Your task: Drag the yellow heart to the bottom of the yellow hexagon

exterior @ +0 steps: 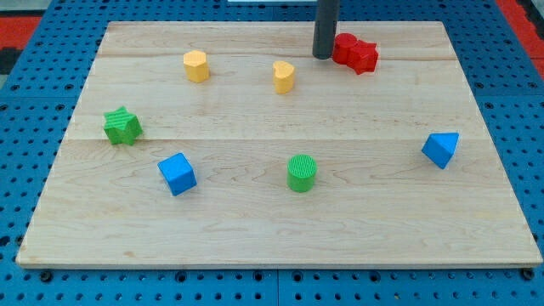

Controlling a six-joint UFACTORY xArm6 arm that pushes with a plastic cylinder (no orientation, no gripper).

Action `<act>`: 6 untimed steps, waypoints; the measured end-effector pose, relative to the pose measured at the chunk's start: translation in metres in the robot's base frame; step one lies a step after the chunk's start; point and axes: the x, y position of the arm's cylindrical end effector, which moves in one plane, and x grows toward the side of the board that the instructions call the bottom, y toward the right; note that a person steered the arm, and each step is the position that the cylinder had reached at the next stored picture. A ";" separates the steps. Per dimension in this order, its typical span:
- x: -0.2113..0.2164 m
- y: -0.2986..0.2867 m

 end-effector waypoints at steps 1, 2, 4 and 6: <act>0.041 0.001; 0.049 -0.024; 0.048 -0.112; 0.137 -0.090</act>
